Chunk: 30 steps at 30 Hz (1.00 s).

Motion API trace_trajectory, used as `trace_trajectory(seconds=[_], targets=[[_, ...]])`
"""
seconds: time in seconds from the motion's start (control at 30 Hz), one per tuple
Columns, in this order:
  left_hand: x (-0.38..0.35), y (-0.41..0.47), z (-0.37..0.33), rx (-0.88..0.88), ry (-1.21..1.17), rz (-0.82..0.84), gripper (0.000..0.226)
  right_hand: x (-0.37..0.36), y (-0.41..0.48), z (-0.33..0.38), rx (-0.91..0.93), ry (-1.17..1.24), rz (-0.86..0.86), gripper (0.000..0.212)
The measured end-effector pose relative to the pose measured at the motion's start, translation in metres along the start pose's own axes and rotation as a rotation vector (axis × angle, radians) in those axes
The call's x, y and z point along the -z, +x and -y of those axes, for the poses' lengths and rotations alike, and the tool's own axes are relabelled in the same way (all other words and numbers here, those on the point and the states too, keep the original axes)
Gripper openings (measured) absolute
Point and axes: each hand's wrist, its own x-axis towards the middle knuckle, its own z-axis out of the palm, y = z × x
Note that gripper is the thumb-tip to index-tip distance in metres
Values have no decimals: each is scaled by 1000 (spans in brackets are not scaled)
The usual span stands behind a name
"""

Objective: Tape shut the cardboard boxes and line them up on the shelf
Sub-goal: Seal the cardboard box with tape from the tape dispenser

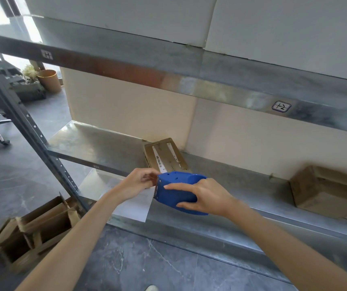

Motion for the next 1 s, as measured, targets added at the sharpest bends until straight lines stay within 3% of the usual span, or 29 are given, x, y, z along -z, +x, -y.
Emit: trace_trajectory(seconds=[0.27,0.47,0.67,1.0], targets=[[-13,2,-11,-49,59,4,37,9,-9,7,20,-2,-52,52],[-22,6,-17,53,-127,-2,26,14,-16,10,68,-23,-46,53],[-25,6,-17,43,-38,-17,27,9,-19,6,39,-35,-6,52],[-26,5,-9,79,8,-127,24,0,-20,-1,-55,161,60,58]])
